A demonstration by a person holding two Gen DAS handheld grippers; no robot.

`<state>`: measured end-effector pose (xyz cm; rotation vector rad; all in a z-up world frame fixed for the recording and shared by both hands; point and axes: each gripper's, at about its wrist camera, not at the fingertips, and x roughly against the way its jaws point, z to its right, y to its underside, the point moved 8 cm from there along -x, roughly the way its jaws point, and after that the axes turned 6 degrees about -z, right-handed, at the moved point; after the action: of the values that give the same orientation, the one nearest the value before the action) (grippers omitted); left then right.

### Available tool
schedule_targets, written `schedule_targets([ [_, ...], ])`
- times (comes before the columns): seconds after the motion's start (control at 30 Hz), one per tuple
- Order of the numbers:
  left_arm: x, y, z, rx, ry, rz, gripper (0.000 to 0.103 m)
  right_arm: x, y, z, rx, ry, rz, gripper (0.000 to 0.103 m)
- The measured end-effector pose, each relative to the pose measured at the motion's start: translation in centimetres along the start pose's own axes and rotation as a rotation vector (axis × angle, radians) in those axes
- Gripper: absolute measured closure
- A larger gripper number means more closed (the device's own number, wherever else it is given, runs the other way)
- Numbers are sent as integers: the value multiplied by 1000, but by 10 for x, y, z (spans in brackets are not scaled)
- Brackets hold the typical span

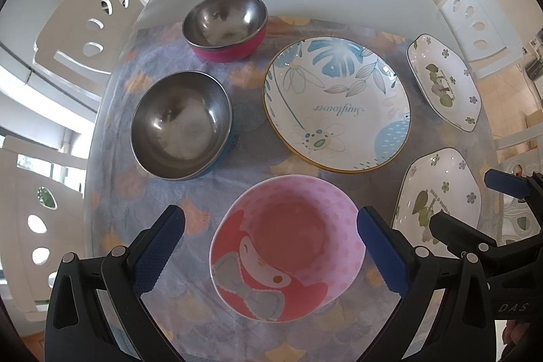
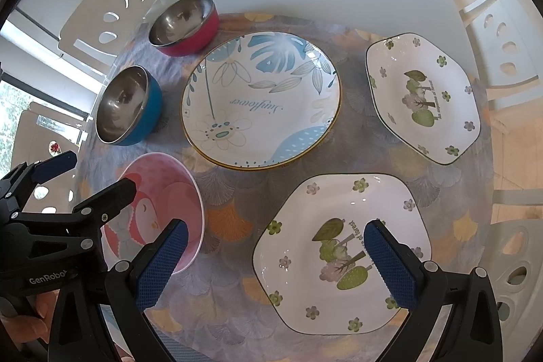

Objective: Organize plates and bowls
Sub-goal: 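Move both grippers toward the round blue-leaf Sunflower plate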

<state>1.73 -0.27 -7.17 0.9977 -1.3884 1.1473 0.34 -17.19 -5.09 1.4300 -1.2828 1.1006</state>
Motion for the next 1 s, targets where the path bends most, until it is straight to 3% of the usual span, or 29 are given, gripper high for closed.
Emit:
schedule_targets([
  [0.43, 3, 2, -2, 1, 0, 3, 2, -2, 2, 2, -36, -27, -11, 0],
  [1.0, -4, 36, -18, 67, 12, -9, 2, -20, 20, 9, -68, -52, -34, 0],
])
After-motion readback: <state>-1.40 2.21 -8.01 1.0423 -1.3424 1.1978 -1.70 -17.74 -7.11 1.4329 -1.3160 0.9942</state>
